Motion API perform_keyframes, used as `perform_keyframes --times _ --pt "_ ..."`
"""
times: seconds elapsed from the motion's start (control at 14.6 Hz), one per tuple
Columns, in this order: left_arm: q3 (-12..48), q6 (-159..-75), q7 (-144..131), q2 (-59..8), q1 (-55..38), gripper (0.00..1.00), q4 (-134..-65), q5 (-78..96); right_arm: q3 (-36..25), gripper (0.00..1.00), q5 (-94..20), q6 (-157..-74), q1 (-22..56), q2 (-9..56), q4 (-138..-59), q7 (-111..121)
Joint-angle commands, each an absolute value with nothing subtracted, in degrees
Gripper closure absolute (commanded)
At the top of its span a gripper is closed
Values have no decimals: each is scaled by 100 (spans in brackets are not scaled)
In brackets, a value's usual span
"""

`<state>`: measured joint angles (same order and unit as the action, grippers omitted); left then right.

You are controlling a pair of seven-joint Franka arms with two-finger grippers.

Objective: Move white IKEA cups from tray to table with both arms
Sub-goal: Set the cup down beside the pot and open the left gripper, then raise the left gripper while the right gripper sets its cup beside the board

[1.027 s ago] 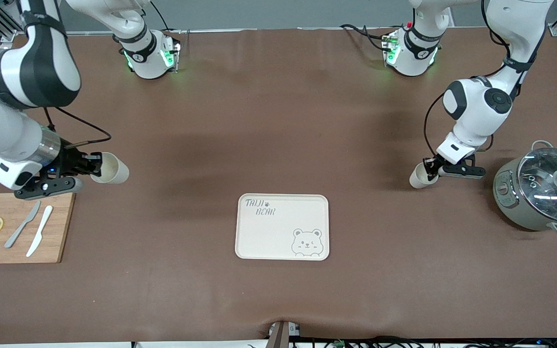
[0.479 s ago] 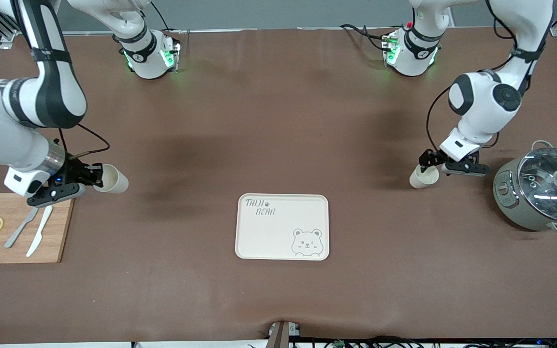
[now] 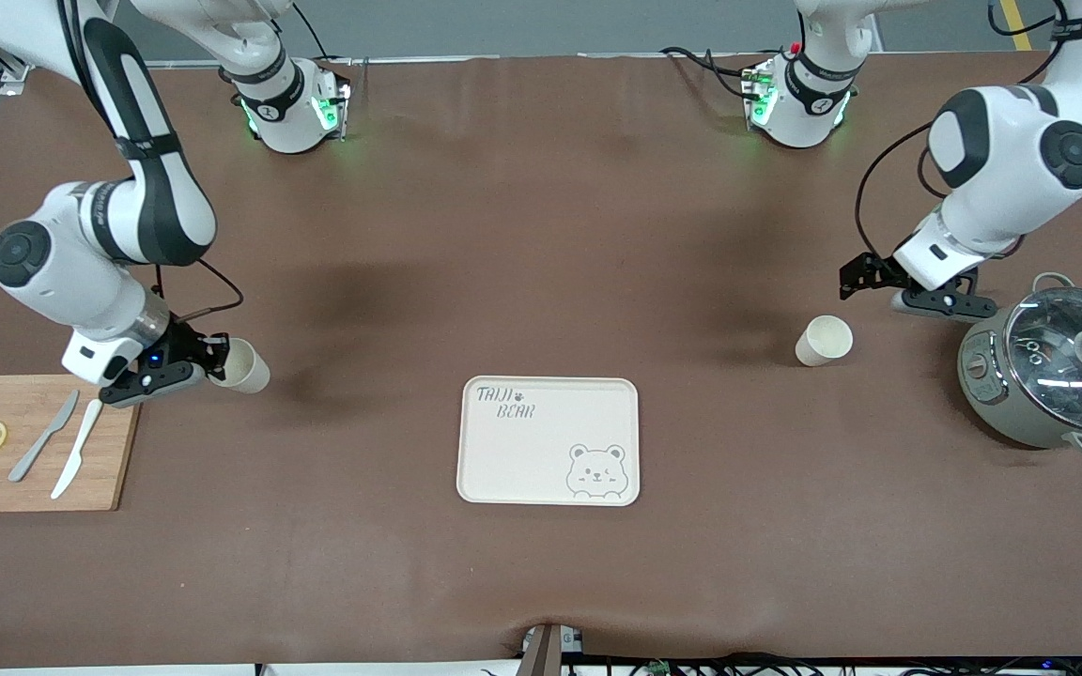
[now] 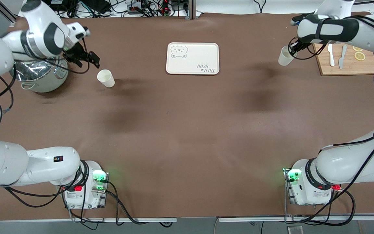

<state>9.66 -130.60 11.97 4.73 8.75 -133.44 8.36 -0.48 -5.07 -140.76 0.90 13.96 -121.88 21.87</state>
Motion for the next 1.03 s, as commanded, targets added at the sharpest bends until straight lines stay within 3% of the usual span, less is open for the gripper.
perform_keyframes --times 0.0,0.21,0.41,0.68,0.96 --pt "958 -12465 951 194 932 0 -12379 905 9 100 -615 -14597 18 1608 -12357 2531" --pt "240 -11439 379 -227 249 0 -11009 661 18 100 -615 -14774 26 1731 -12393 2540" --pt "132 -10540 334 -474 53 0 -10004 238 17 100 -615 -15151 0 1907 -12462 2680" --pt "123 -10390 168 -641 -184 0 -9449 237 18 100 -615 -15381 0 1951 -12551 2716" --pt "359 -10327 185 -624 -307 0 -9387 -411 18 100 -615 -15451 0 2013 -12560 2716"
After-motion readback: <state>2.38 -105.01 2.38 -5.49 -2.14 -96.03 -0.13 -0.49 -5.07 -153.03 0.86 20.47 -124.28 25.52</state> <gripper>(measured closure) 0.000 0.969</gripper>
